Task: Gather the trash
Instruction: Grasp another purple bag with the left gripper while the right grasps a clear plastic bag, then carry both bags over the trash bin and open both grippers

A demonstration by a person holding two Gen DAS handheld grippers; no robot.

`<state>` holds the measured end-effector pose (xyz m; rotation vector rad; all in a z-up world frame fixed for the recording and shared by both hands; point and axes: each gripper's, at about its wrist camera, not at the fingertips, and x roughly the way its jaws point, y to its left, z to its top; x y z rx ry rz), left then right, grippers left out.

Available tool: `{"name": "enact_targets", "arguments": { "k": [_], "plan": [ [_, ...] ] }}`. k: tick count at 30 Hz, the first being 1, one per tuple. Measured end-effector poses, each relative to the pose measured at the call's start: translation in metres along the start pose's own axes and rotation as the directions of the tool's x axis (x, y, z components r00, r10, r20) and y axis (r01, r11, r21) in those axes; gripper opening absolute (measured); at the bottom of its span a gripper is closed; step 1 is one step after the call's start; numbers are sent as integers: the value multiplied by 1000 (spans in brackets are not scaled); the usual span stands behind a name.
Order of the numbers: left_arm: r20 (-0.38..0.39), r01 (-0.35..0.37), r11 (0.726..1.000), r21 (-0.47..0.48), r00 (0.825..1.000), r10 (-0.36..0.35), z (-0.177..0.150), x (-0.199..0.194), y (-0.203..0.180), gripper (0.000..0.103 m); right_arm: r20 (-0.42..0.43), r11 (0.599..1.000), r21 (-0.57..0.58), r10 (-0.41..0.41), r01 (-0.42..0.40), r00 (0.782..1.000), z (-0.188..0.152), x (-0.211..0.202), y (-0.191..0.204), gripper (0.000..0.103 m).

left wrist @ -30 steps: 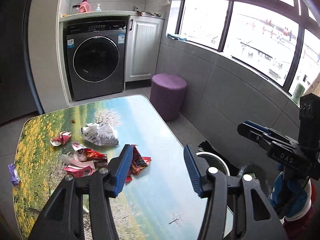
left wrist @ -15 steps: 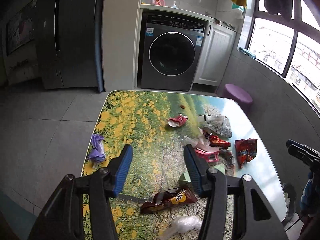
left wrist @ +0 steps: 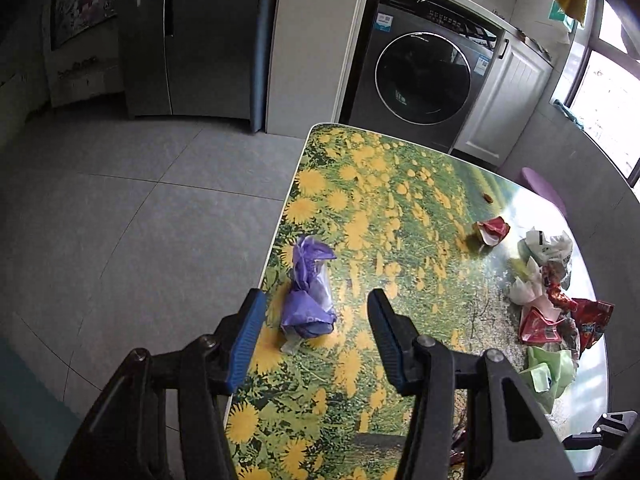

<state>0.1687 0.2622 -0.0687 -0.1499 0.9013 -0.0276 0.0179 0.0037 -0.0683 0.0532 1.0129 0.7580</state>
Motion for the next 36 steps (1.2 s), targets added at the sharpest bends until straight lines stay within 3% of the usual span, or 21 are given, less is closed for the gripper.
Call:
{"name": "enact_targets", "arguments": {
  "k": [8, 9, 12, 14, 17, 22, 27, 31, 36],
  "plan": [
    [-52, -32, 999, 19, 998, 33, 8, 48, 2, 50, -100, 1000, -21, 13, -15, 995, -11, 30, 7, 41],
    [-55, -28, 999, 28, 998, 30, 7, 50, -1, 45, -106, 999, -29, 9, -12, 994, -11, 32, 8, 40],
    [-63, 5, 999, 48, 998, -2, 4, 51, -9, 31, -109, 999, -50, -14, 9, 994, -11, 34, 11, 25],
    [-57, 22, 998, 64, 998, -18, 2, 48, -15, 30, -119, 998, -58, -22, 15, 993, -11, 35, 11, 14],
    [-40, 50, 996, 72, 998, -48, -2, 39, -23, 28, -112, 997, -71, -32, 24, 993, -16, 26, 13, 9],
    [-5, 108, 992, 73, 994, -108, -6, 12, -37, 28, -41, 998, -38, -41, 40, 998, -27, -6, 5, 8],
    [59, 152, 985, 80, 986, -157, -6, -30, -54, 28, 87, 995, 48, -95, 91, 992, -36, -59, -19, 8],
    [111, 190, 977, 95, 973, -200, -6, -66, -75, 28, 199, 982, 130, -165, 140, 966, -51, -114, -44, 8],
    [140, 244, 957, 156, 954, -266, -6, -100, -120, 28, 281, 946, 218, -297, 241, 912, -72, -172, -75, 8]
  ]
}}
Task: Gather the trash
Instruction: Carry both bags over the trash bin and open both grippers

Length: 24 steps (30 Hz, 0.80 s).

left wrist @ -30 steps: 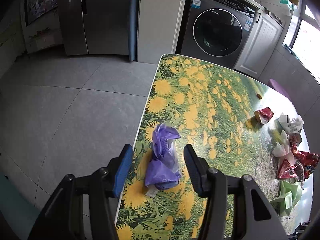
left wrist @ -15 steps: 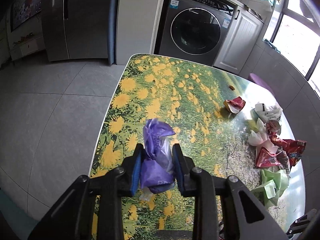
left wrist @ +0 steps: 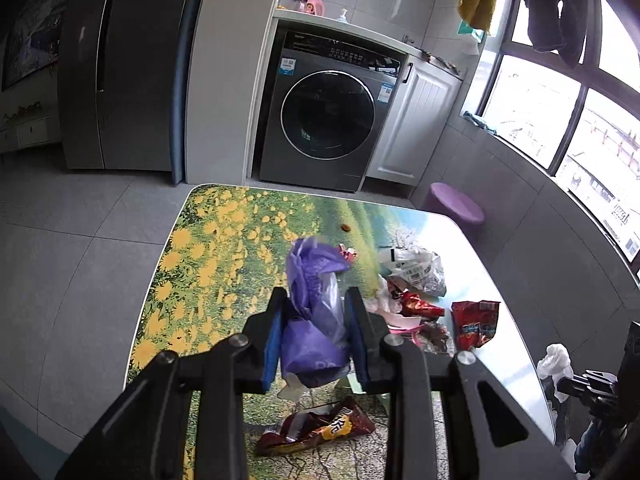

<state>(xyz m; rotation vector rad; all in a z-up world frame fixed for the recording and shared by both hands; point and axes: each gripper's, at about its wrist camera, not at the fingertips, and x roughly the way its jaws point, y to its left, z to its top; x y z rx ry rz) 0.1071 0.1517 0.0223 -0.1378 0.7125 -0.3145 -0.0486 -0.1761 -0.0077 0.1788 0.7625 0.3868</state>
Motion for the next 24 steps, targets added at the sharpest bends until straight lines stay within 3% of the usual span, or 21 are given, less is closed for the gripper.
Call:
{"name": "enact_targets", "arguments": {
  "k": [4, 8, 12, 18, 21, 24],
  "plan": [
    [-15, 93, 992, 85, 996, -92, 4, 0, -60, 28, 42, 990, 72, -126, 123, 991, -12, -30, -45, 8],
    [-79, 207, 963, 174, 977, -196, 0, 14, -135, 28, 55, 957, 183, -238, 225, 970, -30, -52, -92, 8],
    [-162, 300, 919, 256, 950, -265, -11, 43, -215, 28, 27, 905, 267, -352, 333, 936, -47, -67, -134, 8],
    [-317, 416, 851, 320, 894, -317, -38, 96, -321, 28, -22, 834, 382, -422, 398, 906, -72, -77, -192, 8],
    [-389, 454, 834, 313, 863, -324, -50, 123, -361, 29, -50, 804, 412, -450, 429, 892, -79, -75, -215, 8],
    [-432, 466, 822, 328, 848, -308, -64, 148, -395, 30, -79, 783, 437, -455, 442, 887, -84, -67, -236, 8]
  ]
}}
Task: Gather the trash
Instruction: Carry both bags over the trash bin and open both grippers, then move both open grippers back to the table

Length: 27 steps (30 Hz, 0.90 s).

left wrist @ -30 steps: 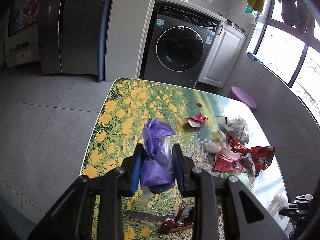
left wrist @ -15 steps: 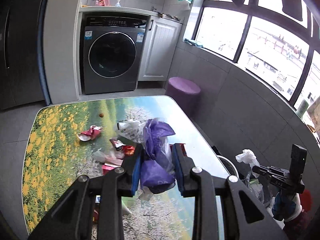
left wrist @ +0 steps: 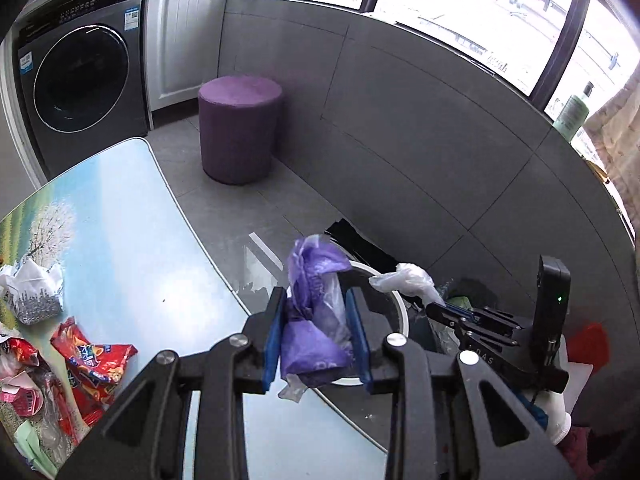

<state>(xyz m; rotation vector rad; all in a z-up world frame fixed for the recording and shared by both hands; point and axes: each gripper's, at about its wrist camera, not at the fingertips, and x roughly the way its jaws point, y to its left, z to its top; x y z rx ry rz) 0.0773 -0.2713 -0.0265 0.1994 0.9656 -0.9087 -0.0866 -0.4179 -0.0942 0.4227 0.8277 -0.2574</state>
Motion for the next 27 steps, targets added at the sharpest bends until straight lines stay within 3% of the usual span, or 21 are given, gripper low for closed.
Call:
{"name": "enact_targets", "arguments": {
  "k": [6, 8, 10, 13, 20, 27],
  "plan": [
    [-78, 15, 1000, 8, 997, -15, 11, 57, -28, 30, -30, 999, 40, -27, 28, 999, 4, 27, -19, 11],
    [-101, 34, 999, -6, 994, -34, 13, 71, -30, 37, -35, 998, 50, -34, 36, 999, 5, 33, -24, 15],
    [-103, 50, 999, -20, 993, -52, 14, 78, -28, 51, -37, 997, 58, -46, 48, 998, 5, 37, -28, 24],
    [-95, 72, 997, -35, 993, -75, 17, 82, -27, 54, -44, 996, 63, -57, 59, 997, 6, 41, -31, 25],
    [-44, 74, 997, -29, 996, -75, 18, 55, -26, 54, -23, 996, 72, -60, 62, 998, 7, 25, -29, 25],
    [62, 37, 999, -36, 997, -34, 5, -11, 0, 54, 45, 999, 20, -37, 36, 998, 13, -14, 0, 25]
  ]
}}
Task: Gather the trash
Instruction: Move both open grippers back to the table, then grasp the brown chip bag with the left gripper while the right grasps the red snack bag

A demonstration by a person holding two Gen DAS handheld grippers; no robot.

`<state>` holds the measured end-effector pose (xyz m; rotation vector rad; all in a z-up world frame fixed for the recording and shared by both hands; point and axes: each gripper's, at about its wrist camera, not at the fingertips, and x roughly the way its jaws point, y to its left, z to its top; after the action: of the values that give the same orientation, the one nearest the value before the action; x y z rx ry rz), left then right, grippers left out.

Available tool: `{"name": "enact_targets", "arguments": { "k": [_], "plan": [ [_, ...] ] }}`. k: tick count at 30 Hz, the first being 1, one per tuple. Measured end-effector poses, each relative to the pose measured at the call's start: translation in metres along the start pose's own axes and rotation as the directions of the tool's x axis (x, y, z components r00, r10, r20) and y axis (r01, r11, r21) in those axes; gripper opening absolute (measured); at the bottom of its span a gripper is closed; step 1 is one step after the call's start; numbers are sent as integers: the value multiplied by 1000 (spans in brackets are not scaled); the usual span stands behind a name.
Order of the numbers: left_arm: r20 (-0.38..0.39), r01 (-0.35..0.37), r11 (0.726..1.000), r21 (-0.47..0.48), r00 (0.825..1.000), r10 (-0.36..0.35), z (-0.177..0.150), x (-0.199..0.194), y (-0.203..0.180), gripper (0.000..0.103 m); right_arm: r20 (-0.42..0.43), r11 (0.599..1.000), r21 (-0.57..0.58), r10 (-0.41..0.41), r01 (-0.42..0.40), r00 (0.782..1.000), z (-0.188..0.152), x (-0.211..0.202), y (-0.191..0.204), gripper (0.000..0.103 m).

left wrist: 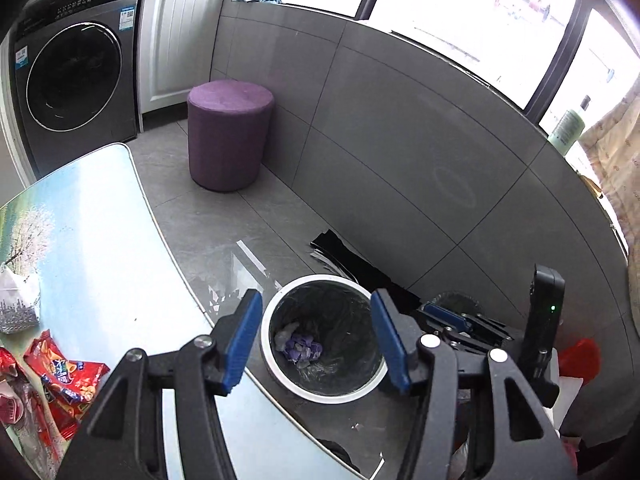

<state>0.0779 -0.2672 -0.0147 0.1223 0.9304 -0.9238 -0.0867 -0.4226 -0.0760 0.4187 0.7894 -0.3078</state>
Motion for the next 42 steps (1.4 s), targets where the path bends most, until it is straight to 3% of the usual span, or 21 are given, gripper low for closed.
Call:
{"name": "enact_targets", "arguments": {
  "k": [7, 15, 17, 18, 24, 27, 30, 38, 42],
  "plan": [
    [138, -100, 994, -41, 985, 105, -26, -85, 39, 58, 71, 996, -83, 46, -40, 996, 10, -40, 51, 25],
    [270, -230, 961, -152, 926, 264, -84, -183, 98, 66, 106, 969, -223, 131, -105, 986, 11, -77, 123, 28],
    [287, -259, 949, -179, 909, 302, -101, -205, 114, 66, 119, 960, -258, 146, -112, 982, 11, -86, 141, 46],
    [294, -274, 942, -192, 900, 322, -110, -216, 122, 66, 127, 955, -273, 156, -116, 980, 10, -90, 150, 50],
    [306, -358, 892, -276, 847, 435, -168, -272, 169, 66, 141, 921, -361, 209, -146, 968, 3, -109, 198, 50],
    [298, -382, 872, -307, 832, 469, -187, -289, 188, 66, 128, 903, -394, 237, -170, 963, -1, -112, 219, 50],
    [278, -386, 861, -330, 832, 480, -198, -294, 202, 66, 110, 888, -419, 256, -189, 961, -5, -109, 234, 50],
    [196, -350, 875, -335, 882, 428, -196, -249, 215, 67, 31, 865, -444, 276, -234, 961, -6, -74, 257, 50],
    [157, -391, 866, -311, 878, 453, -199, -231, 221, 67, -11, 858, -443, 285, -260, 958, -5, -51, 261, 50]
  ]
}}
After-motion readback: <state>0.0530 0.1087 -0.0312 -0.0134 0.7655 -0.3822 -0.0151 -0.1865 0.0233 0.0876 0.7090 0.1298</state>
